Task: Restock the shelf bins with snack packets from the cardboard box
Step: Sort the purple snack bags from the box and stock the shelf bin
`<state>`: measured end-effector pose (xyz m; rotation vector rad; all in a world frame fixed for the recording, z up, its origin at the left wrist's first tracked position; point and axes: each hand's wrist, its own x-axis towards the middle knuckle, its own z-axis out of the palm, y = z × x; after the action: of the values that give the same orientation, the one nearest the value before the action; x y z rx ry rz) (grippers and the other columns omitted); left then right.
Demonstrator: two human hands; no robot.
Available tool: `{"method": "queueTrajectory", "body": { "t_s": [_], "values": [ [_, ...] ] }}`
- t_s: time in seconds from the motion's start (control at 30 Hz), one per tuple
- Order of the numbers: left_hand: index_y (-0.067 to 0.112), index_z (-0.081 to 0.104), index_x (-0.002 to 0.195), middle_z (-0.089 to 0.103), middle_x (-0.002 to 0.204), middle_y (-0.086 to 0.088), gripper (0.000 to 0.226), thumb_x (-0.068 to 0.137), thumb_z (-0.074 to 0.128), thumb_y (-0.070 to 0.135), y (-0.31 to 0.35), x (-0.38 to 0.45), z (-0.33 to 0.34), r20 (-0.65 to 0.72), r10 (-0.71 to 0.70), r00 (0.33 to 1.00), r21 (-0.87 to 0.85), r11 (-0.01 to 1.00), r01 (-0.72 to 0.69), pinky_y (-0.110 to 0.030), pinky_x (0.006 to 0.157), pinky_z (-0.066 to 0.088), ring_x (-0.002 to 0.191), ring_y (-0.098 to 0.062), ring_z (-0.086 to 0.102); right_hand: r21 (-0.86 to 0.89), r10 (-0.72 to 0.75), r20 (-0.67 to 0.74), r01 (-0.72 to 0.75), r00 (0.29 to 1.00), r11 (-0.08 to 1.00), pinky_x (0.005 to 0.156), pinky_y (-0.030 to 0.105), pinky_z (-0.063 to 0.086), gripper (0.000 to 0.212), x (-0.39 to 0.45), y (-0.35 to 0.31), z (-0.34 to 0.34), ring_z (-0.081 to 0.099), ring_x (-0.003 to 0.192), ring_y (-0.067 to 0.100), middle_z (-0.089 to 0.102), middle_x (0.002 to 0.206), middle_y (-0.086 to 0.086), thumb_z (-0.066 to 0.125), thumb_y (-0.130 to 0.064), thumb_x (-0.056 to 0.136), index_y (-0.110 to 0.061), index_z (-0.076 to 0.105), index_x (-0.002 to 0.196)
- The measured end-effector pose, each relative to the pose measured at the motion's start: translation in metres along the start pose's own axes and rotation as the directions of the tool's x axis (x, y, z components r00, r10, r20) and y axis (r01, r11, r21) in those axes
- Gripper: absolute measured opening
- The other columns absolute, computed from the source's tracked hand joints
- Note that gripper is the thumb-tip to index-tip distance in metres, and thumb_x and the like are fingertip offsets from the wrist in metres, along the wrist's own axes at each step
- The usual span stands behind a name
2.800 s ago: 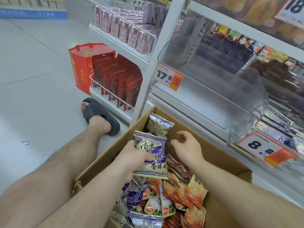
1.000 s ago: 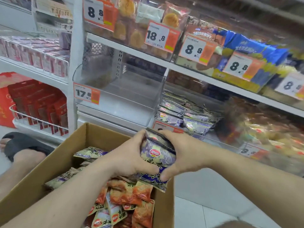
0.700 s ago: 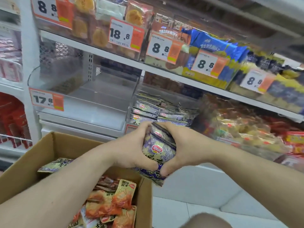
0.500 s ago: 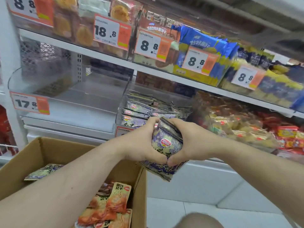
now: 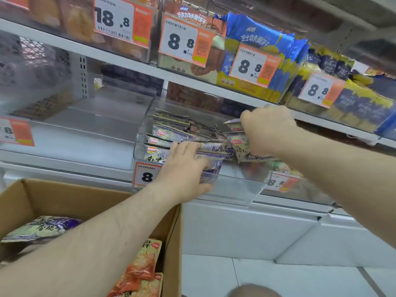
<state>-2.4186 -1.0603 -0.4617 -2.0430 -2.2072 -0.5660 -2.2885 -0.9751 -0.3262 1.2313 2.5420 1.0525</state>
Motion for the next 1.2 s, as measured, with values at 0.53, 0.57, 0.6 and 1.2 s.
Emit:
{"method": "queueTrajectory", "body": {
  "t_s": [0.53,0.57,0.6,1.2],
  "values": [
    [0.031,0.06,0.124,0.026,0.157,-0.006,0.027,0.1,0.049,0.027,-0.003,0.003,0.02,-0.027,-0.035,0.999,0.161,0.986,0.039,-0.066,0.116,0.007,0.15,-0.031,0.0,0.13,-0.084,0.314,0.045,0.946,0.99,0.082,0.037,0.053,0.071,0.097,-0.022,0.058,0.062,0.105,0.031,0.064,0.121,0.008,0.087,-0.033,0.068,-0.012,0.054,0.128],
    [0.03,0.059,0.126,0.026,0.157,-0.006,0.028,0.1,0.048,0.026,-0.003,0.003,0.02,-0.01,-0.034,0.999,0.172,0.984,0.035,-0.067,0.115,0.007,0.15,-0.032,-0.001,0.178,-0.094,0.33,0.036,0.939,0.983,0.089,0.038,0.052,0.08,0.1,-0.017,0.063,0.06,0.112,0.031,0.061,0.127,0.009,0.088,-0.036,0.066,-0.011,0.052,0.132],
    [0.029,0.058,0.127,0.026,0.157,-0.006,0.029,0.1,0.048,0.024,-0.003,0.003,0.019,0.005,-0.03,1.0,0.183,0.983,0.029,-0.069,0.114,0.007,0.15,-0.033,-0.002,0.226,-0.102,0.342,0.024,0.934,0.974,0.095,0.037,0.05,0.086,0.103,-0.013,0.068,0.057,0.117,0.031,0.059,0.132,0.01,0.089,-0.039,0.064,-0.01,0.049,0.135],
    [0.026,0.054,0.131,0.026,0.158,-0.002,0.036,0.097,0.046,0.016,-0.002,0.001,0.013,0.061,-0.037,0.997,0.164,0.986,0.026,-0.075,0.111,0.0,0.151,-0.03,-0.006,0.29,-0.029,0.27,-0.053,0.963,0.956,0.077,0.035,0.056,0.06,0.094,-0.021,0.114,0.064,0.088,0.029,0.069,0.1,0.006,0.086,-0.051,0.061,-0.015,0.067,0.105]
  ]
}}
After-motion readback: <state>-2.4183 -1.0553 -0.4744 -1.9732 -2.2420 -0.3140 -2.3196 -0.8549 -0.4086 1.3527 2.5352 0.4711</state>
